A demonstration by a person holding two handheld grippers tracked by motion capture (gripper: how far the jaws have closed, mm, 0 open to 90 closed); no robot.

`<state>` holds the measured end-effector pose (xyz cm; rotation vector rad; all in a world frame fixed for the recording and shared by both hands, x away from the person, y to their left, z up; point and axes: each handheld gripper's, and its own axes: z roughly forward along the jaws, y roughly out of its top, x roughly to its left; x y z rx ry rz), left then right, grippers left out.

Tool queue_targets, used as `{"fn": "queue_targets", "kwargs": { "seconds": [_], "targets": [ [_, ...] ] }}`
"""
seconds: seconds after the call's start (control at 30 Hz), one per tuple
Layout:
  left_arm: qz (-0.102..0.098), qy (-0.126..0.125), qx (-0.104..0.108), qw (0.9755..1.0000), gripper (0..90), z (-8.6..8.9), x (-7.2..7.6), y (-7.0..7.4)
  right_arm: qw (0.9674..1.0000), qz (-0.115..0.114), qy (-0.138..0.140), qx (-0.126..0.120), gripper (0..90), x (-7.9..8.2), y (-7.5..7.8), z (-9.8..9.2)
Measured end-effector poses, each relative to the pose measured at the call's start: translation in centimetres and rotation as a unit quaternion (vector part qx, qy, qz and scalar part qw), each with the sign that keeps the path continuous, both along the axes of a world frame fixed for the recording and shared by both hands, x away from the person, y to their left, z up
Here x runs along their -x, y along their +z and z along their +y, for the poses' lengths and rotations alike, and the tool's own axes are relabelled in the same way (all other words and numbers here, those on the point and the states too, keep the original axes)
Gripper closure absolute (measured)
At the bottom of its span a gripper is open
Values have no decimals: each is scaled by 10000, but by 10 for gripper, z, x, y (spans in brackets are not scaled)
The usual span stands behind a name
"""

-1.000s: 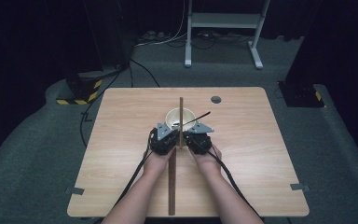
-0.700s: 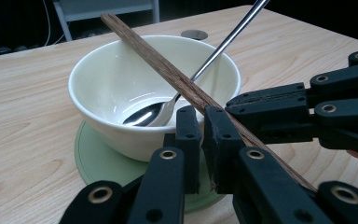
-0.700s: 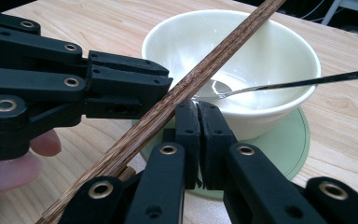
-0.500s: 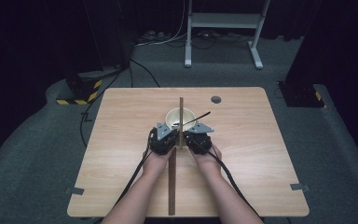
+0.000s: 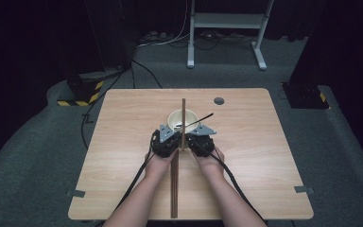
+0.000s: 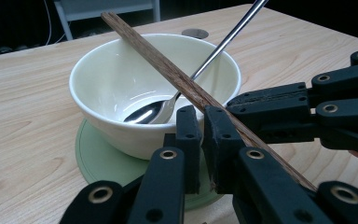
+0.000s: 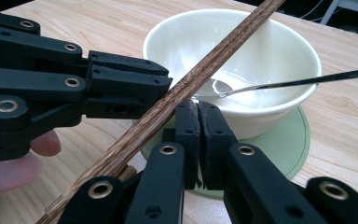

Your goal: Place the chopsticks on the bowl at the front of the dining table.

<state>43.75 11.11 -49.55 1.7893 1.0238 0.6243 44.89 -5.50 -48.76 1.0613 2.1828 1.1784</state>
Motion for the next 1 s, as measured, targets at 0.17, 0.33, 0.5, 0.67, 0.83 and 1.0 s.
{"fn": "queue_targets", "kwargs": {
  "seconds": [0.17,0.33,0.5,0.67,0.83,1.0],
  "targets": [
    [13,29,4,10000,836,2,0,0,10000,11,-23,-5,864,0,1,-1],
    [-7,31,-15,10000,836,3,0,0,10000,-4,-28,-4,864,0,2,-2],
    [-30,19,-16,10000,835,4,1,1,10000,-21,-12,4,859,1,2,-1],
    [-49,89,-22,9999,803,16,6,-1,10000,-49,-68,7,778,4,4,-9],
    [-40,218,-105,9997,606,41,19,-5,9999,91,-108,66,630,10,1,-27],
    [169,430,-291,9985,457,98,63,-19,9985,441,-336,-26,427,27,-13,-80]
  ]
}}
